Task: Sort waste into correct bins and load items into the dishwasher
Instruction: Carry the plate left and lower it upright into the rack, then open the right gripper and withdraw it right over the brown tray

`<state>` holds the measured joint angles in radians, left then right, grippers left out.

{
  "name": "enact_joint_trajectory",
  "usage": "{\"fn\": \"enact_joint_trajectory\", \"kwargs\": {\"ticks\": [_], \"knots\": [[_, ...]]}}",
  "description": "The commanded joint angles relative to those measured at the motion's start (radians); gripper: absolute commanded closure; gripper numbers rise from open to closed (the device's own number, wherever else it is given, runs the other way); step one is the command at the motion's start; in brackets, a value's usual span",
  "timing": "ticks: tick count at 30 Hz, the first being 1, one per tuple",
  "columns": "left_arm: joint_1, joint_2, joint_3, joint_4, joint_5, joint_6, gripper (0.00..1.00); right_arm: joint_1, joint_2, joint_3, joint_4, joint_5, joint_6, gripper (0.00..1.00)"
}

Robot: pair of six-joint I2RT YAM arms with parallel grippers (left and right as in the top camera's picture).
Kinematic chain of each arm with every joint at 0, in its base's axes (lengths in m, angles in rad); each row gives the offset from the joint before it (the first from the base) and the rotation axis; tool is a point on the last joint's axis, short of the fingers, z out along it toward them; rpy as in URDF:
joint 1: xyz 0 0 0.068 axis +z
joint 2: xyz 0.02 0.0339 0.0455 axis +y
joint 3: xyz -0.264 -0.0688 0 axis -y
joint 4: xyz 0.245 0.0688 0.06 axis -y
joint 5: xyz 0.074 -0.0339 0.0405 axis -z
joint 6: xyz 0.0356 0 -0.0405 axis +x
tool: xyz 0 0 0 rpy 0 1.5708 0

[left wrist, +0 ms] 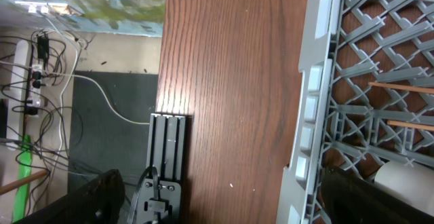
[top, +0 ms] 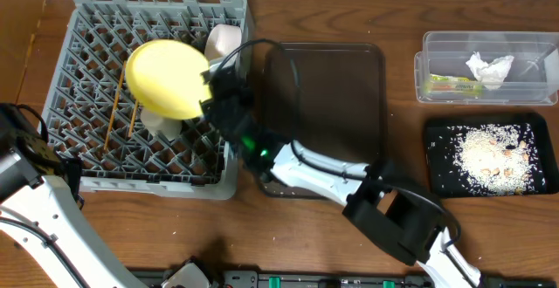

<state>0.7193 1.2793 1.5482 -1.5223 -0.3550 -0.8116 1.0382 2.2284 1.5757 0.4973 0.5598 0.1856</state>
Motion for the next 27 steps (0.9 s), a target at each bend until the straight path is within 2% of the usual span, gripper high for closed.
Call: {"fn": "enact_joint_trajectory", "kwargs": {"ticks": [1, 12, 25, 26, 27], "knots": [[0.005, 0.001, -0.006, -0.006, -0.024, -0.006, 0.07, 0.035, -0.001, 0.012, -0.026, 0.042, -0.091, 0.99], [0.005, 0.001, -0.006, -0.006, -0.024, -0.006, 0.07, 0.095, -0.044, 0.012, -0.166, 0.147, -0.135, 0.99], [0.005, 0.001, -0.006, -0.006, -0.024, -0.006, 0.07, 0.116, -0.103, 0.012, -0.319, 0.139, -0.136, 0.99], [0.005, 0.001, -0.006, -0.006, -0.024, -0.006, 0.07, 0.119, -0.103, 0.012, -0.322, 0.139, -0.14, 0.97], [0.005, 0.001, -0.006, -0.006, -0.024, -0.006, 0.07, 0.123, -0.103, 0.012, -0.323, 0.139, -0.147, 0.9]]}}
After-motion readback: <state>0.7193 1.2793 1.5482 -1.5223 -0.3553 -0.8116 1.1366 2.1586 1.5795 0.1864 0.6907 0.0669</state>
